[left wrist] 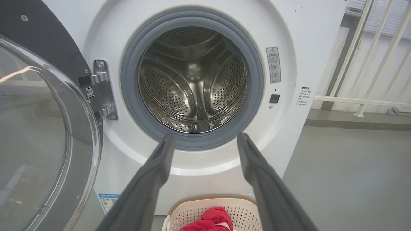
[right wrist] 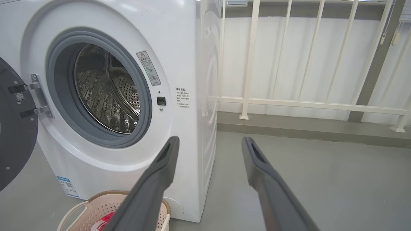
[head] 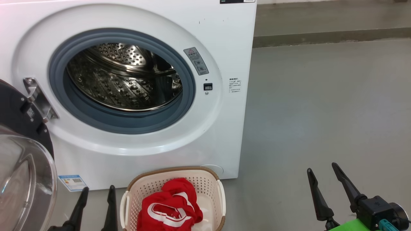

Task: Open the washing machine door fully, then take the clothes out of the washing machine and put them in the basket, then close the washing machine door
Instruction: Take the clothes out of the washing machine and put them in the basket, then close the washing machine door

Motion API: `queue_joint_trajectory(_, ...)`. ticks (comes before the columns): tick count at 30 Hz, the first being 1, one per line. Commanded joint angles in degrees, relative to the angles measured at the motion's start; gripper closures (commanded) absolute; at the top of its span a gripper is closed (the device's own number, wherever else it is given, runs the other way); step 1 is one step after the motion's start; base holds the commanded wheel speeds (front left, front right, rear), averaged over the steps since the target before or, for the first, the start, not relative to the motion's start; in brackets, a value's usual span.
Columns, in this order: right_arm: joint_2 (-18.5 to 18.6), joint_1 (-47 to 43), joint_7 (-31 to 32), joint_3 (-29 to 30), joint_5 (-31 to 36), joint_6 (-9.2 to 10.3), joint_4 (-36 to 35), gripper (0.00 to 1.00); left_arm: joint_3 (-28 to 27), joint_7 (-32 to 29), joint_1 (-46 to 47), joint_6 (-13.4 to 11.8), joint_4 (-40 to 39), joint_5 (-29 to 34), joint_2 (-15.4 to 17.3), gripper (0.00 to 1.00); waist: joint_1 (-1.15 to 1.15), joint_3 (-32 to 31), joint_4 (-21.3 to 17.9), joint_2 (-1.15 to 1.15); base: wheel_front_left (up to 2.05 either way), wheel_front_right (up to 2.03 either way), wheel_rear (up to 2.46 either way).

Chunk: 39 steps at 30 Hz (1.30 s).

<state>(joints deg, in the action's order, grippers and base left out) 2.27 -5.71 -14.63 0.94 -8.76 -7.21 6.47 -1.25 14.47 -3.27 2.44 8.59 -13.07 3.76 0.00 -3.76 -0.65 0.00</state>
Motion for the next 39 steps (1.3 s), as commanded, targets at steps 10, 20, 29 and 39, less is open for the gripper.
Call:
queue_joint_trajectory(10, 0.6, 1.4, -0.4, -1.4, 0.8, -0.28, -1.3, 0.00, -2.3, 0.5, 0.9, -1.0, -2.8, 1.3, 0.1, 0.00, 0.00, 0.4, 0.3, 0.00, -0.64, 0.64, 0.00)
queue_joint_trajectory(20, 0.6, 1.7, -0.4, -1.2, 1.0, -0.28, -1.0, 0.00, -1.9, 0.5, 0.9, -1.1, -3.2, 0.6, -0.2, 0.00, 0.00, 0.7, 0.6, 0.00, -1.81, 1.81, 0.00)
queue_joint_trajectory(29, 0.6, 2.0, -0.4, -1.4, 0.7, -0.28, -0.6, 0.00, -0.9, 0.5, 1.3, -1.3, -3.2, 1.2, -0.2, 0.00, 0.00, 1.2, 1.0, 0.00, -1.34, 1.34, 0.00)
queue_joint_trajectory(39, 0.6, 2.0, -0.4, -1.7, 0.4, -0.28, -0.4, 0.00, -1.0, 0.5, 1.4, -1.8, -3.7, 0.8, -0.3, 0.00, 0.00, 1.2, 1.9, 0.00, -0.14, 0.14, 0.00)
